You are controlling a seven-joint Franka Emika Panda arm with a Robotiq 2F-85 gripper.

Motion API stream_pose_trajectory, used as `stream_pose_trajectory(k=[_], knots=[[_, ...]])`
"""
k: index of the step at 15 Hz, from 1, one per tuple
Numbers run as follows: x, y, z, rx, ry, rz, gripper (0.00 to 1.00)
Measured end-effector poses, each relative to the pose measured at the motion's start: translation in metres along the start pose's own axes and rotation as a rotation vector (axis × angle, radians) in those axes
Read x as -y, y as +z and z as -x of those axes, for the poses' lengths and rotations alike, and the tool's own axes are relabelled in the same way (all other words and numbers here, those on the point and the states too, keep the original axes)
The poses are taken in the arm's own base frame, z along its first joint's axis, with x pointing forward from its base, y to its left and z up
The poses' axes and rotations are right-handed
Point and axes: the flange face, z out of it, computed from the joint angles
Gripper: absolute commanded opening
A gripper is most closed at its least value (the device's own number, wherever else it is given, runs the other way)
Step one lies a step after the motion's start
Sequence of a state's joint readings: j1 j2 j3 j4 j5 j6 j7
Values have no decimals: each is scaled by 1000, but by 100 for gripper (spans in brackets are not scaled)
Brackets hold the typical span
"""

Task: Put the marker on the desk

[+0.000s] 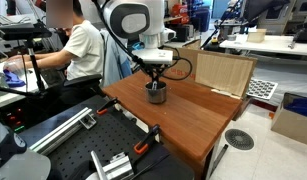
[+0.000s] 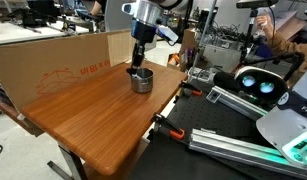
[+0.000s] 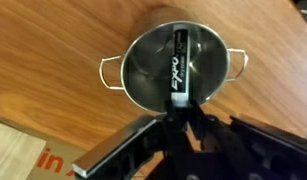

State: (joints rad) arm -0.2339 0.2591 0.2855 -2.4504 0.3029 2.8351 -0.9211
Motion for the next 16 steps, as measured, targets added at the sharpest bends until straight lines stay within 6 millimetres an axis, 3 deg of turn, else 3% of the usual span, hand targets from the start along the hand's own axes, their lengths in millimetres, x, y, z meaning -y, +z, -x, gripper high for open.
stream_pose_trajectory(k=[10, 16], knots=[[36, -27, 15, -31, 1, 84, 5], [47, -77, 23, -91, 104, 173, 5]])
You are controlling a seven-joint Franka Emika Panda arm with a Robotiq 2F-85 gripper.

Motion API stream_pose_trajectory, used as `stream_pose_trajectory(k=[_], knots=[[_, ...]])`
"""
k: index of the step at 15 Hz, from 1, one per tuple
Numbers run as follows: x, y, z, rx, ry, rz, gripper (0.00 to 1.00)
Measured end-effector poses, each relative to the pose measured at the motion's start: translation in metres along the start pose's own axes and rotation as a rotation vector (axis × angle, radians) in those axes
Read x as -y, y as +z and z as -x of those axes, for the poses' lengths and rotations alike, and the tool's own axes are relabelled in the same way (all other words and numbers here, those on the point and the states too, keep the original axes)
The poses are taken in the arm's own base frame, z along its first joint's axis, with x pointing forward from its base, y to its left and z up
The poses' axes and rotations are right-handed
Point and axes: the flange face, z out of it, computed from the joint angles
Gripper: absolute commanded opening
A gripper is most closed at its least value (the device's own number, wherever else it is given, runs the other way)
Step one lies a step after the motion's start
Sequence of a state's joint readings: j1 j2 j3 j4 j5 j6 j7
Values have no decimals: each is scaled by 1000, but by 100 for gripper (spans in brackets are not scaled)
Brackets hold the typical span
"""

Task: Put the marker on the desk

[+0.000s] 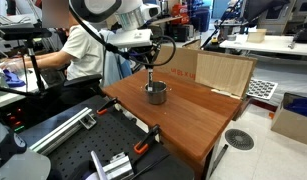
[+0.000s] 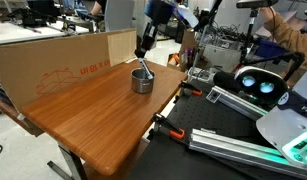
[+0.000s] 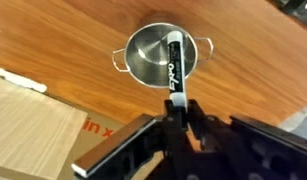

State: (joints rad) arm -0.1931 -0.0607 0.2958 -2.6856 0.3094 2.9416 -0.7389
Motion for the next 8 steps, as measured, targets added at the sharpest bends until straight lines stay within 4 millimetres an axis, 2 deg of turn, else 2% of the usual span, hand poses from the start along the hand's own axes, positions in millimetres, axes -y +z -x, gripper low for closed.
stream_pose_trajectory(k=[5, 8], knots=[[-20, -50, 0, -71, 68, 86, 5], [-42, -69, 10, -82, 123, 103, 5]])
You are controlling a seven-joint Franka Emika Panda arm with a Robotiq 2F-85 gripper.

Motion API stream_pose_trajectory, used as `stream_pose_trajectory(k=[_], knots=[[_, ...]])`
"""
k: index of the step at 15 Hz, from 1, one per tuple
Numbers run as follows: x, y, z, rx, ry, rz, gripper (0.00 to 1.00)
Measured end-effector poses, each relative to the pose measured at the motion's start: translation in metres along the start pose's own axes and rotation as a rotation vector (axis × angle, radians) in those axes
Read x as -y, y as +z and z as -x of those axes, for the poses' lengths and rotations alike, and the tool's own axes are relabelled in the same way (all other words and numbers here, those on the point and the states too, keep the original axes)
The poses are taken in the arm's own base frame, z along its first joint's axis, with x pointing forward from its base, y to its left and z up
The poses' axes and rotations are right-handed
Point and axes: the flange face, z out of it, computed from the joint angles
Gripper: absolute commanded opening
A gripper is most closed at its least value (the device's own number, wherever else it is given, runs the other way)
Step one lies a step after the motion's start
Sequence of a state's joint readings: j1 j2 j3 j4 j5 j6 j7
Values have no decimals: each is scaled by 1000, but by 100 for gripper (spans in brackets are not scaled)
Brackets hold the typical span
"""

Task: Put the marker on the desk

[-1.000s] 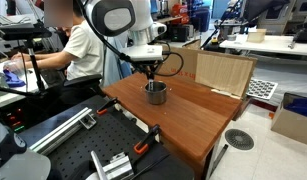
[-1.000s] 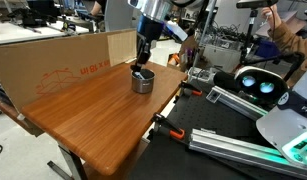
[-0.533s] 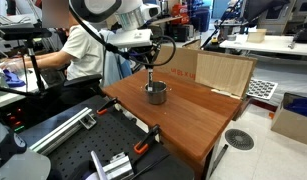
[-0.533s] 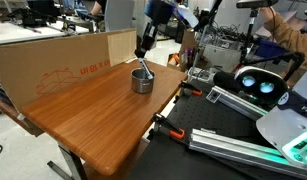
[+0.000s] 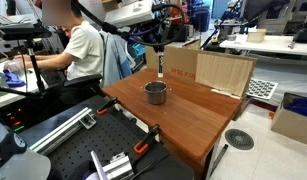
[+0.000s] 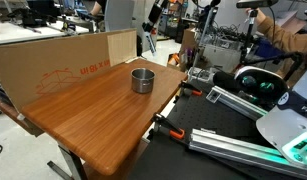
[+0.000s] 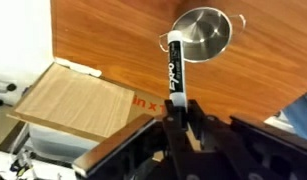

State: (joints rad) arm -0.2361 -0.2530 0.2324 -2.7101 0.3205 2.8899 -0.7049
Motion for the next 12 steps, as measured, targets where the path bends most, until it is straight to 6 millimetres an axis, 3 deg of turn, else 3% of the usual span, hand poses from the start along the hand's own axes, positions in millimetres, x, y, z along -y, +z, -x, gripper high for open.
stream_pose_trajectory(k=[8, 12], knots=[[-99, 12, 77, 105, 179, -175, 5], [-132, 31, 86, 144, 223, -210, 5]])
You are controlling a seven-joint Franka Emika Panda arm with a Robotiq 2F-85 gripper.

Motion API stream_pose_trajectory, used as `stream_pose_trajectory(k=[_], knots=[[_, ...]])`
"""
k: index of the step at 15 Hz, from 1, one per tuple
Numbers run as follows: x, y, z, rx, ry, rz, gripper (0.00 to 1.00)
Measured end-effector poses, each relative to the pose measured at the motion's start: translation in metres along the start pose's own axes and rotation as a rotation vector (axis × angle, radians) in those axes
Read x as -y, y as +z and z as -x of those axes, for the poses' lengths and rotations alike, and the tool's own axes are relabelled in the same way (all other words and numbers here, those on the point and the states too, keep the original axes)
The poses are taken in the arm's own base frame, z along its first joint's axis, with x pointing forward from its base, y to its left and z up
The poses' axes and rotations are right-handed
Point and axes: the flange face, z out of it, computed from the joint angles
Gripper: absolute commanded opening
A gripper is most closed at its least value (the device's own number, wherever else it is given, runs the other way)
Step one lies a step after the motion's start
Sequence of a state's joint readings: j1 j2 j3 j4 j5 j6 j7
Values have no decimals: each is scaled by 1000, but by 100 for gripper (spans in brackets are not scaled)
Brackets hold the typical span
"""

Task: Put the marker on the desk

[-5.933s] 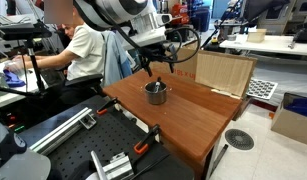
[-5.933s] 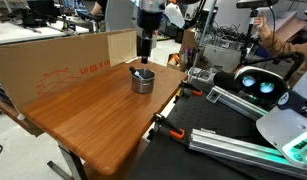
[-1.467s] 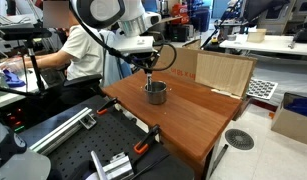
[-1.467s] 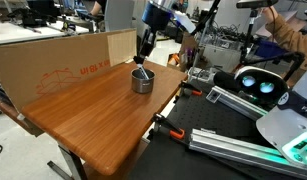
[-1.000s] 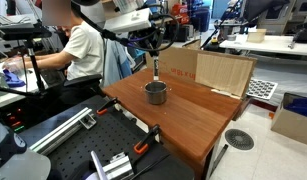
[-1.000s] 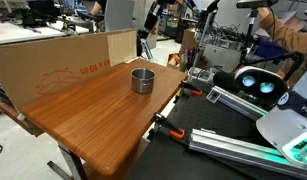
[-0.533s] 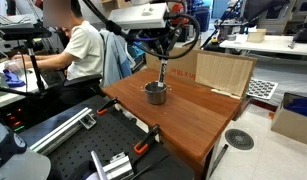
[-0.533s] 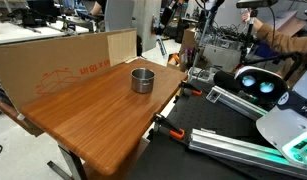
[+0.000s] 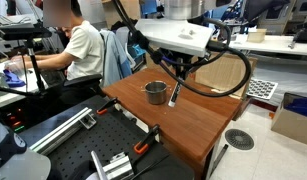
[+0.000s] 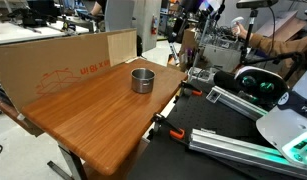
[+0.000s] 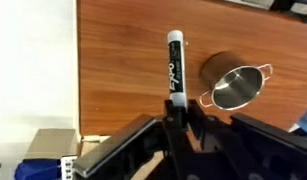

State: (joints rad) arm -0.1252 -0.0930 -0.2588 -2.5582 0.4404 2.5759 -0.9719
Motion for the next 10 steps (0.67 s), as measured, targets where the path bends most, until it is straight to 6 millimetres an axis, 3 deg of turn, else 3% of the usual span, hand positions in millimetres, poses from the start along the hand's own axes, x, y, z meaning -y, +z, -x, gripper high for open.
stream_pose_trajectory(k=[5, 10], knots=[[-32, 31, -37, 55, 21, -88, 5], [-55, 85, -69, 124, 19, -172, 5]])
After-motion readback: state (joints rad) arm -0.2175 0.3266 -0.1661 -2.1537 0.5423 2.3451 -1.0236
